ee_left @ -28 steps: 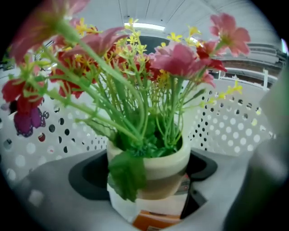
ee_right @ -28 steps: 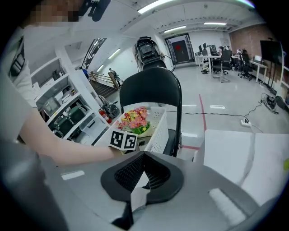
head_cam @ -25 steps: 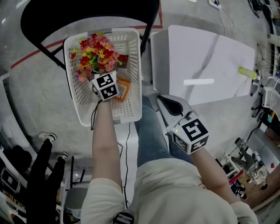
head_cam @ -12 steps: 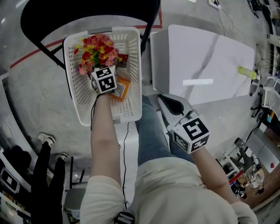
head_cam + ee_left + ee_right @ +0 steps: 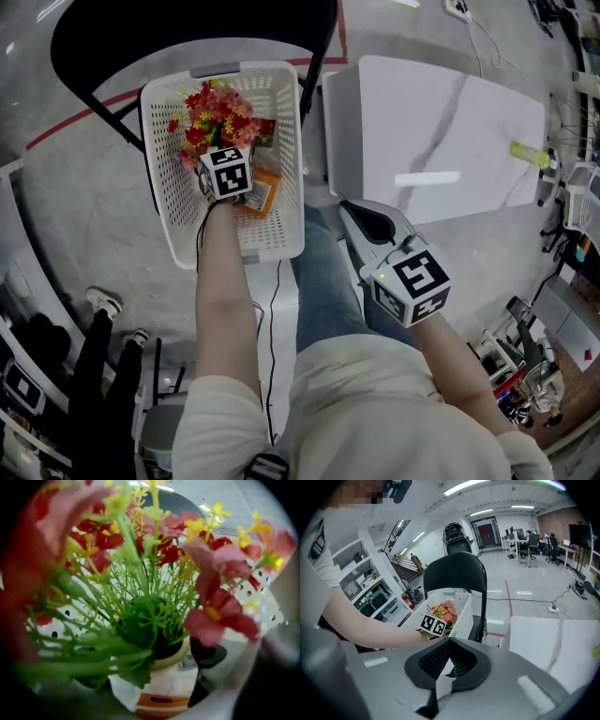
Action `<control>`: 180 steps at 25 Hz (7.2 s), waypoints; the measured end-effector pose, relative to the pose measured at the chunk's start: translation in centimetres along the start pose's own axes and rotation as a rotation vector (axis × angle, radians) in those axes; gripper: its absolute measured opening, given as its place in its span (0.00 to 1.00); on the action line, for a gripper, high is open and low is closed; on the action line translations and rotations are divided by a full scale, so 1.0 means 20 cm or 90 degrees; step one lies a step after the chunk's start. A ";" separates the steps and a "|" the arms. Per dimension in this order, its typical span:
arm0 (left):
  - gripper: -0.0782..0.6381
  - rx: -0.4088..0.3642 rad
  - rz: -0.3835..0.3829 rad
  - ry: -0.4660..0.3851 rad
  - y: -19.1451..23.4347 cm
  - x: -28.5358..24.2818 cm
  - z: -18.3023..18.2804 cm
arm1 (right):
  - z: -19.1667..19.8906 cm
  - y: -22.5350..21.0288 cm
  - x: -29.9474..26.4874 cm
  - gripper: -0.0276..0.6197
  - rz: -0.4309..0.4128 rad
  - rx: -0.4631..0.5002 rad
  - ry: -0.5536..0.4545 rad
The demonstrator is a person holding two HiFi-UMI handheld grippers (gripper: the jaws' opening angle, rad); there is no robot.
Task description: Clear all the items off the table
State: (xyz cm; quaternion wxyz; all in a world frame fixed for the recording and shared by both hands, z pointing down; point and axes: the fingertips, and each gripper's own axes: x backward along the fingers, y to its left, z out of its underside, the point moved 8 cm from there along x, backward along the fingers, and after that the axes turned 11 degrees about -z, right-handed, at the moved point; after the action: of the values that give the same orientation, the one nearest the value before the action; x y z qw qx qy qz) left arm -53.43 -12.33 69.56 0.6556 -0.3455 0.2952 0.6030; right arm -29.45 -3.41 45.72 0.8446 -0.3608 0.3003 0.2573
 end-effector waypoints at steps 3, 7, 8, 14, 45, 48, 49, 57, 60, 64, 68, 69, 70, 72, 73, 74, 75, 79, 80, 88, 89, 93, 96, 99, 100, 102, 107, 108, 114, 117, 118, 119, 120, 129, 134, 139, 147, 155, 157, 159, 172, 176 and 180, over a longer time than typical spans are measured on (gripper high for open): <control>0.83 -0.017 -0.004 0.014 0.00 0.02 0.02 | -0.02 0.01 0.01 0.04 -0.001 0.004 -0.007; 0.83 -0.013 -0.002 0.022 0.01 0.08 0.03 | -0.04 0.03 0.03 0.04 -0.002 0.009 -0.016; 0.83 -0.014 -0.001 0.022 0.01 0.10 0.04 | -0.05 0.04 0.04 0.04 -0.002 0.011 -0.018; 0.83 -0.008 0.007 0.019 0.01 0.24 0.06 | -0.07 0.07 0.08 0.04 -0.002 0.018 -0.031; 0.12 0.071 0.026 -0.101 -0.02 0.98 -0.37 | -0.28 0.10 0.38 0.04 0.025 0.061 -0.098; 0.12 0.068 0.051 -0.114 -0.06 1.08 -0.43 | -0.29 0.10 0.40 0.04 0.023 0.069 -0.102; 0.12 0.069 0.062 -0.118 -0.08 1.11 -0.45 | -0.29 0.10 0.41 0.04 0.022 0.073 -0.102; 0.12 0.080 0.117 -0.142 -0.16 1.40 -0.57 | -0.30 0.10 0.47 0.04 0.025 0.084 -0.110; 0.12 0.094 0.128 -0.142 -0.17 1.48 -0.61 | -0.30 0.10 0.50 0.04 0.025 0.092 -0.107; 0.12 0.088 0.127 -0.145 -0.17 1.56 -0.63 | -0.28 0.12 0.54 0.04 0.027 0.103 -0.107; 0.12 0.083 0.134 -0.162 -0.19 1.63 -0.64 | -0.26 0.12 0.57 0.04 0.027 0.113 -0.109; 0.12 0.086 0.139 -0.168 -0.20 1.64 -0.64 | -0.26 0.12 0.58 0.04 0.027 0.116 -0.111; 0.12 0.090 0.142 -0.172 -0.21 1.66 -0.65 | -0.25 0.12 0.60 0.04 0.027 0.118 -0.113; 0.12 0.095 0.147 -0.176 -0.23 1.69 -0.66 | -0.25 0.11 0.62 0.04 0.027 0.119 -0.119; 0.12 0.094 0.149 -0.178 -0.24 1.70 -0.66 | -0.24 0.11 0.63 0.04 0.027 0.118 -0.123; 0.12 0.090 0.151 -0.181 -0.26 1.71 -0.67 | -0.23 0.10 0.65 0.04 0.026 0.117 -0.126; 0.12 0.084 0.154 -0.186 -0.29 1.73 -0.67 | -0.21 0.10 0.67 0.04 0.025 0.116 -0.129; 0.12 0.055 0.168 -0.210 -0.41 1.80 -0.68 | -0.15 0.06 0.74 0.04 0.023 0.114 -0.139; 0.12 0.051 0.172 -0.216 -0.44 1.81 -0.69 | -0.13 0.04 0.77 0.04 0.023 0.113 -0.143; 0.12 0.058 0.193 -0.223 -0.77 1.96 -0.71 | 0.00 -0.10 1.03 0.04 0.024 0.105 -0.163; 0.12 0.052 0.196 -0.231 -0.84 1.98 -0.72 | 0.01 -0.14 1.07 0.04 0.024 0.104 -0.167; 0.12 0.017 0.212 -0.266 -1.06 2.06 -0.73 | 0.10 -0.27 1.23 0.04 0.028 0.096 -0.181; 0.12 0.032 0.227 -0.268 -1.19 2.10 -0.70 | 0.17 -0.34 1.33 0.04 0.032 0.094 -0.184; 0.12 0.050 0.230 -0.274 -1.35 2.14 -0.68 | 0.24 -0.44 1.46 0.04 0.040 0.100 -0.186; 0.12 0.052 0.231 -0.276 -1.41 2.14 -0.68 | 0.26 -0.48 1.50 0.04 0.040 0.100 -0.187; 0.12 0.053 0.233 -0.275 -1.52 2.16 -0.68 | 0.29 -0.55 1.57 0.04 0.041 0.099 -0.189; 0.12 0.055 0.231 -0.263 -1.71 2.17 -0.65 | 0.40 -0.65 1.70 0.04 0.039 0.084 -0.195; 0.12 0.051 0.231 -0.260 -1.75 2.17 -0.65 | 0.42 -0.67 1.72 0.04 0.039 0.079 -0.195; 0.12 0.032 0.232 -0.241 -1.90 2.19 -0.61 | 0.53 -0.74 1.78 0.04 0.041 0.047 -0.190; 0.12 0.018 0.232 -0.237 -1.91 2.21 -0.61 | 0.55 -0.73 1.80 0.04 0.052 0.041 -0.192; 0.12 0.012 0.235 -0.237 -1.91 2.21 -0.61 | 0.54 -0.73 1.80 0.04 0.057 0.040 -0.194; 0.12 0.006 0.241 -0.236 -1.91 2.20 -0.62 | 0.53 -0.74 1.81 0.04 0.063 0.039 -0.197; 0.12 0.002 0.248 -0.234 -1.92 2.20 -0.63 | 0.52 -0.74 1.81 0.04 0.069 0.036 -0.199; 0.12 -0.065 0.301 -0.212 -1.86 2.17 -0.63 | 0.50 -0.65 1.78 0.04 0.128 0.002 -0.216; 0.12 -0.093 0.323 -0.211 -1.83 2.13 -0.68 | 0.46 -0.62 1.74 0.04 0.156 -0.014 -0.224; 0.12 -0.090 0.322 -0.210 -1.83 2.11 -0.73 | 0.45 -0.66 1.75 0.04 0.164 -0.024 -0.225; 0.12 -0.064 0.299 -0.220 -1.92 2.05 -0.77 | 0.42 -0.84 1.73 0.04 0.131 -0.003 -0.210; 0.12 -0.008 0.264 -0.216 -2.24 1.98 -0.85 | 0.42 -1.25 1.94 0.04 0.115 0.022 -0.172; 0.12 0.015 0.253 -0.215 -2.30 1.96 -0.83 | 0.45 -1.32 1.97 0.04 0.117 0.023 -0.166; 0.12 0.030 0.247 -0.215 -2.38 1.95 -0.82 | 0.48 -1.41 2.01 0.04 0.118 0.021 -0.161; 0.12 0.024 0.237 -0.204 -2.86 1.88 -0.82 | 0.71 -1.92 2.23 0.04 0.160 -0.018 -0.152; 0.12 0.027 0.239 -0.189 -2.99 1.84 -0.80 | 0.81 -2.10 2.28 0.07 0.182 -0.044 -0.147; 0.12 0.029 0.235 -0.166 -3.12 1.79 -0.78 | 0.91 -2.28 2.31 0.11 0.203 -0.070 -0.139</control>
State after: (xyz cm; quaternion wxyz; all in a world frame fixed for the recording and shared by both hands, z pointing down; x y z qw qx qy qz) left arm 12.57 -6.14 37.67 0.5746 -0.1898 0.2794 0.7455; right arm 37.86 -7.23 44.67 0.7995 -0.3244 0.2460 0.4417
